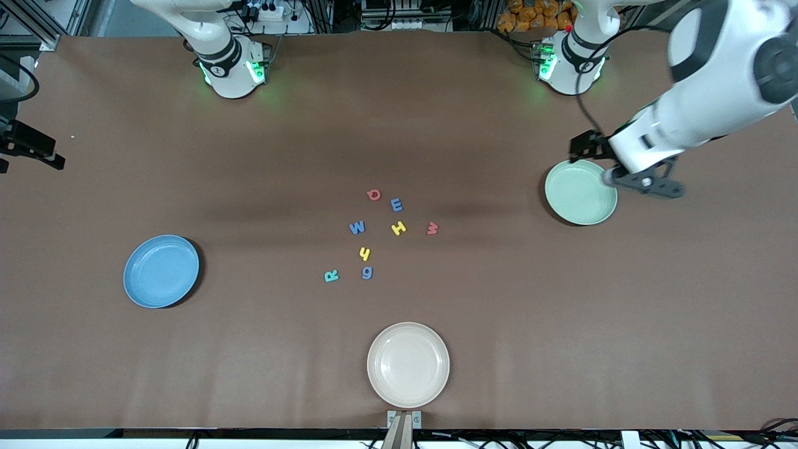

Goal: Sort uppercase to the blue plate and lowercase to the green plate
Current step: 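Reach the left gripper to the pink w while the right gripper moves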

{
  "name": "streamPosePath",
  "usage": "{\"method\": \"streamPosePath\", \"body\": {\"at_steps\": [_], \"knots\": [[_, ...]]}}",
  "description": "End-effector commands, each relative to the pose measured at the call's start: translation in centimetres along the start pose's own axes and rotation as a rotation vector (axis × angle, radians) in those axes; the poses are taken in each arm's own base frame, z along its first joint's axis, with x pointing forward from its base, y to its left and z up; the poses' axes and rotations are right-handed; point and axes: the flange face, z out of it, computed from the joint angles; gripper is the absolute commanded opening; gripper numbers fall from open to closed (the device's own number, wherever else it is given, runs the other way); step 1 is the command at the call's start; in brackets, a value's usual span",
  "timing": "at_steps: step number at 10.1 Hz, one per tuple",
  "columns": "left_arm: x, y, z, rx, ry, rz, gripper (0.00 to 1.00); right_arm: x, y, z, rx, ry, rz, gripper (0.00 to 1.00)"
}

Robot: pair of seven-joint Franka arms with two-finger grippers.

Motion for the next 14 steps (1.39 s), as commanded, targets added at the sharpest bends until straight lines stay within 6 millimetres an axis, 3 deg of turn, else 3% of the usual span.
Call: {"method": "streamPosePath", "body": {"at_steps": [1, 2, 5, 7, 9, 11, 12, 14], "knots": [[2.3, 4.5, 5.5, -0.03, -0.019, -0.073, 1.0, 0.5, -0.8, 1.6, -0.005, -0.028, 0.003, 1.0], [3.2, 6.6, 7.8, -0.036, -0.02, -0.107, 1.0, 0.5, -0.7, 2.6, -0.002, -0.046, 0.004, 1.0], [4.5, 12.4, 14.3, -0.043, -0.022, -0.246, 1.0, 1.7, -3.5, 7.0, -0.003, -0.076, -0.039, 1.0], [6.8, 15.7, 18.0, -0.053, -0.023, -0.381, 1.0, 2.2, -5.2, 10.3, -0.005, -0.084, -0.069, 1.0], [9.1, 19.7, 21.7, 0.065, 0.036, -0.415, 1.0, 3.5, -7.5, 12.9, -0.011, -0.107, -0.069, 1.0], [9.8, 23.0, 24.8, 0.096, 0.096, -0.393, 1.0, 4.8, -9.7, 15.5, -0.022, -0.11, -0.04, 1.0], [9.8, 24.2, 26.2, 0.104, 0.114, -0.406, 1.0, 5.5, -9.3, 16.8, -0.024, -0.114, -0.031, 1.0], [10.1, 24.4, 29.2, 0.113, 0.123, -0.391, 1.0, 6.6, -7.2, 19.7, -0.02, -0.132, 0.006, 1.0]]}}
